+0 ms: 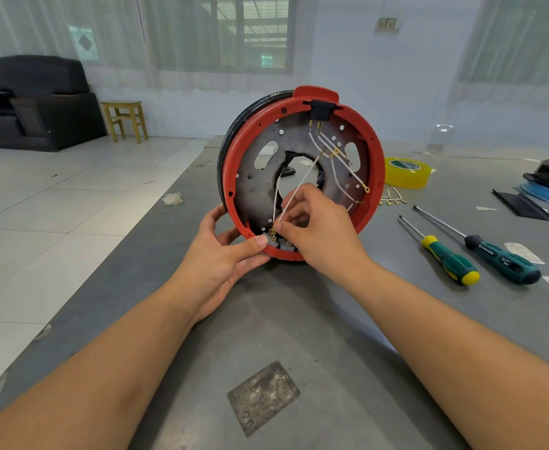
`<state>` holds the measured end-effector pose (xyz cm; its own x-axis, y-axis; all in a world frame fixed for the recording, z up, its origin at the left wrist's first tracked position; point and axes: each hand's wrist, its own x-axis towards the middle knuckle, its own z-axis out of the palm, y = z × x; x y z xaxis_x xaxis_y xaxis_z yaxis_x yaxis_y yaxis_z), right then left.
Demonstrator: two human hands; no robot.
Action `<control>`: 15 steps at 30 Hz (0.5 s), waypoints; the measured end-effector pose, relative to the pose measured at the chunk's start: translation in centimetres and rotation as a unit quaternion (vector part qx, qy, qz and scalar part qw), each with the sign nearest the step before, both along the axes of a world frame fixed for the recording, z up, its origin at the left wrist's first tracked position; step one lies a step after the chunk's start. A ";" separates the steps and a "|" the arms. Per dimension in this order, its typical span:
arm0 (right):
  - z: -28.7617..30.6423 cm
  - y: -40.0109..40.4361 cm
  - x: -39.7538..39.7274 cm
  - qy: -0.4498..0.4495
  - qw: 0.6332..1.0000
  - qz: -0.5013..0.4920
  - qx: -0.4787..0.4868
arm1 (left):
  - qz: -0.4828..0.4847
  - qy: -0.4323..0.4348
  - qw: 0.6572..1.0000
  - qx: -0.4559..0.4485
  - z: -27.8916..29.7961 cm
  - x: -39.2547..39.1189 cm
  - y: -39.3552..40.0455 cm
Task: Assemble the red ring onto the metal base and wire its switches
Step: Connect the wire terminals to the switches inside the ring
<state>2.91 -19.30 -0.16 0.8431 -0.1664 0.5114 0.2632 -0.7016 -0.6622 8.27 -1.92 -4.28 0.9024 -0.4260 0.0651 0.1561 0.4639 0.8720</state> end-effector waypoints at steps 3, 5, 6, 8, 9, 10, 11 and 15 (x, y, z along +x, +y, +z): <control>0.0 0.0 0.0 0.004 1.000 -0.006 -0.013 | 0.001 0.003 1.000 0.002 0.1 0.0 0.0; 0.0 0.0 0.0 0.006 1.000 -0.012 -0.023 | 0.005 0.004 1.000 0.003 0.1 -0.1 0.0; 0.0 0.0 0.0 0.007 1.000 -0.014 -0.025 | 0.007 0.004 1.000 0.004 0.1 -0.1 0.0; 0.0 0.0 0.0 0.007 0.999 -0.017 -0.027 | 0.010 0.006 1.000 0.004 0.1 -0.1 0.0; 0.0 0.0 0.0 0.006 0.999 -0.018 -0.027 | 0.010 0.007 1.000 0.003 0.2 -0.1 0.0; 0.0 0.0 0.0 0.004 0.999 -0.019 -0.027 | 0.011 0.008 1.000 0.001 0.2 -0.1 0.0; 0.0 0.0 0.0 0.003 0.999 -0.020 -0.029 | 0.012 0.009 1.000 -0.002 0.2 -0.1 0.0; -0.1 0.1 0.2 0.003 0.999 -0.017 -0.042 | 0.017 0.012 1.000 -0.005 0.2 -0.1 0.0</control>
